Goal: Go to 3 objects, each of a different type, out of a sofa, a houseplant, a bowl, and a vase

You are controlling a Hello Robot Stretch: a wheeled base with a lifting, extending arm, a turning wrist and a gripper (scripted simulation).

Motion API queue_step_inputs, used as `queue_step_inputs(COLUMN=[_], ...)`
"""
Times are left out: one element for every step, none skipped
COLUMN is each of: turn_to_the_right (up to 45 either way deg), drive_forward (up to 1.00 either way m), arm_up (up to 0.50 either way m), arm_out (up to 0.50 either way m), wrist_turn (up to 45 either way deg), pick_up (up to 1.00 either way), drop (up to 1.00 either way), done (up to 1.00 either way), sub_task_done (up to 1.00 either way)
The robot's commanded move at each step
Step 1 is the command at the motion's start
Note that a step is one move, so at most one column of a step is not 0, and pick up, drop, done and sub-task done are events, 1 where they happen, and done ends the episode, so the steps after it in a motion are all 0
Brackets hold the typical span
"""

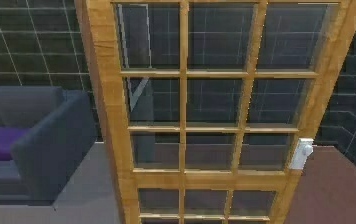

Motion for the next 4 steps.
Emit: queue_step_inputs(turn_to_the_right=[-45.0,-18.0,0.0,-45.0], drive_forward=[0.0,0.0,0.6,0.0], arm_up=[0.0,0.0,0.0,0.0], arm_out=[0.0,0.0,0.0,0.0], wrist_turn=[0.0,0.0,0.0,0.0], pick_up=[0.0,0.0,0.0,0.0], drop=[0.0,0.0,0.0,0.0], done=[0.0,0.0,0.0,0.0], sub_task_done=[0.0,0.0,0.0,0.0])
